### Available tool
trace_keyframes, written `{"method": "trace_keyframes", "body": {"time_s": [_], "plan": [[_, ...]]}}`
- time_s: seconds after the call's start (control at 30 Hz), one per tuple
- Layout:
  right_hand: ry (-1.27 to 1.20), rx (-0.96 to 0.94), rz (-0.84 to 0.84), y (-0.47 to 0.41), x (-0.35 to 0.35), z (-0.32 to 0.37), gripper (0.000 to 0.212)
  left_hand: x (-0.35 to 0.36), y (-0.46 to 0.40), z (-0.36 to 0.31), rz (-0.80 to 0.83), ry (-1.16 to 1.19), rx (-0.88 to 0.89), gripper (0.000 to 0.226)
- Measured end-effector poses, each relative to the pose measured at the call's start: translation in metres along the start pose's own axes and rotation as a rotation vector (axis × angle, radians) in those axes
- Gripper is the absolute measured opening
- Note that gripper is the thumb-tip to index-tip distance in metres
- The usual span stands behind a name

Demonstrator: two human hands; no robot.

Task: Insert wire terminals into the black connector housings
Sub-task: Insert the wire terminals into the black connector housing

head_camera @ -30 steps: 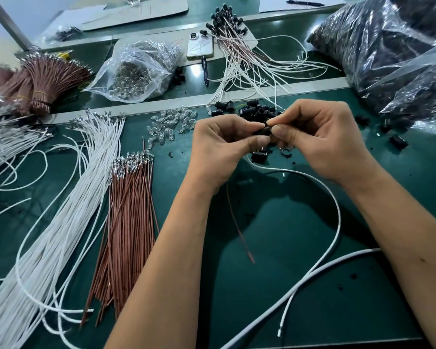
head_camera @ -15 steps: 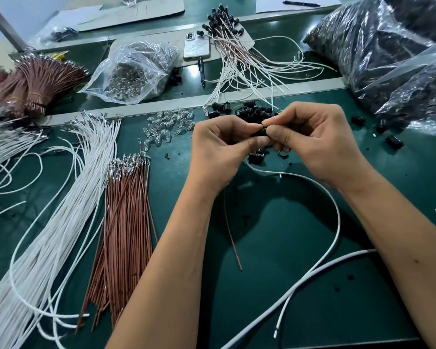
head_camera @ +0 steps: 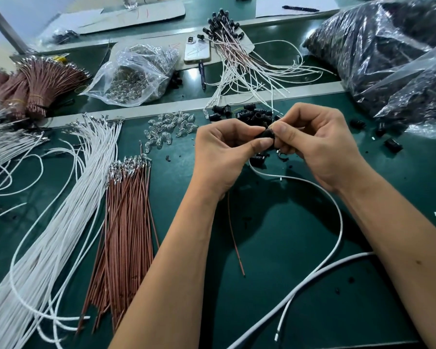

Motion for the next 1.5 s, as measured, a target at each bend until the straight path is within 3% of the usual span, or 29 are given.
{"method": "trace_keyframes", "body": {"time_s": [0.63,0.73,0.83,1.17,1.37,1.5], "plan": [[0.116,-0.043,0.000,0.001,0.002,-0.005,0.019,0.003,0.001,-0.001,-0.050,-0.053,-0.024,0.016],[0.065,-0.023,0.000,0.000,-0.002,-0.003,0.013,0.005,0.001,-0.002,-0.064,0.019,-0.084,0.015],[-0.044,0.011,-0.025,0.000,-0.004,-0.001,0.025,0.007,0.002,-0.004,-0.072,0.090,-0.110,0.015],[0.030,-0.136,-0.093,0.003,0.006,0.006,0.012,0.009,0.004,-0.009,-0.034,0.190,-0.091,0.021],[-0.095,-0.087,-0.030,0.001,0.003,0.006,0.013,0.008,0.003,-0.012,0.006,0.208,-0.079,0.017],[-0.021,-0.116,0.006,0.001,0.000,0.006,0.014,0.004,0.003,-0.012,-0.003,0.140,-0.046,0.013]]}}
Point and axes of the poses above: each hand's wrist, its own y-axis away from the middle knuckle, its own x-axis out of the palm, z = x × y, the point moved 1 cm from there along -y, towards the middle knuckle, and after that the axes turned 10 degrees about -y, right-handed, at the moved point
